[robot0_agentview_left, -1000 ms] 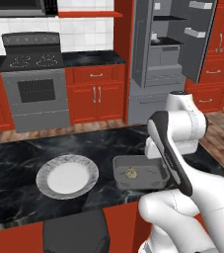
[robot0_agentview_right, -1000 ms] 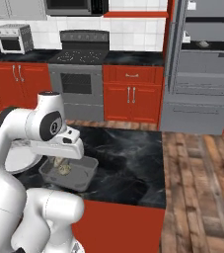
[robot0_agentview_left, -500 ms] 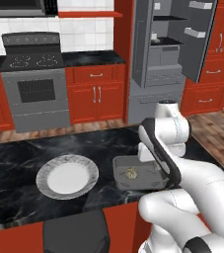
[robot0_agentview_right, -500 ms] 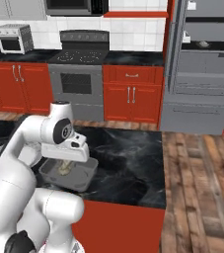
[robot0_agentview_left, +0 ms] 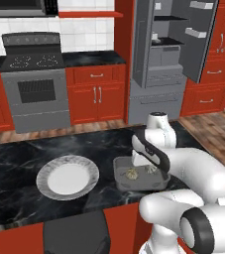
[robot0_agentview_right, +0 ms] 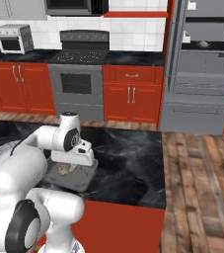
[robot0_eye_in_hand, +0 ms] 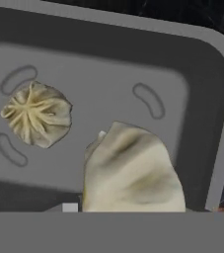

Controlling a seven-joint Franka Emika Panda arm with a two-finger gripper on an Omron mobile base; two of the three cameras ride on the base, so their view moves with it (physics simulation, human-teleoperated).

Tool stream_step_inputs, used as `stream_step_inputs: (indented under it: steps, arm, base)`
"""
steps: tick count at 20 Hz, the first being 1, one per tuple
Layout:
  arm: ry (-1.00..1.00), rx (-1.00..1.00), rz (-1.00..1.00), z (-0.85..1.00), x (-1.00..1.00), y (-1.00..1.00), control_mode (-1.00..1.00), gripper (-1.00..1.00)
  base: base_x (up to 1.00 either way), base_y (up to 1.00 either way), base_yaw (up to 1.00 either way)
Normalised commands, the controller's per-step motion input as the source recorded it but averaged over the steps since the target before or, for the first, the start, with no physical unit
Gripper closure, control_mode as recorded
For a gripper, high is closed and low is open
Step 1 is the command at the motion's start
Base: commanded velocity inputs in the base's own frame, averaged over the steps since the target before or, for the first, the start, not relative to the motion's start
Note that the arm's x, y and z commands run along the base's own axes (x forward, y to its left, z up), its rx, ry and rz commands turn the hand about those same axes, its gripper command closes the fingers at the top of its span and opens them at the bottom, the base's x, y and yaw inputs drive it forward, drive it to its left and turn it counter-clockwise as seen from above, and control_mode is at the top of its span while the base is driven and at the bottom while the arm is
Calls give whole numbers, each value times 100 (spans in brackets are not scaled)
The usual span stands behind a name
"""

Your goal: Place two dumplings into each of the tupperware containers and then place the containers in the fridge.

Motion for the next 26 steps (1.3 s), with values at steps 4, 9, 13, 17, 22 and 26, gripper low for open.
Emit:
stream_step_inputs:
  steps: [4, 9, 13, 17, 22, 26]
  arm:
    - [2, 0, 0, -39, 8, 0, -100, 100]
    - [2, 0, 0, -31, 0, 0, -100, 100]
    - [3, 0, 0, -25, 1, 0, -100, 100]
    - [2, 0, 0, -16, 18, 3, -100, -100]
    - [2, 0, 0, 0, 14, 1, -100, -100]
    - [0, 0, 0, 0, 0, 0, -100, -100]
  base:
    - [0, 0, 0]
    - [0, 0, 0]
    - [0, 0, 0]
    - [0, 0, 0]
    - [0, 0, 0]
    - [0, 0, 0]
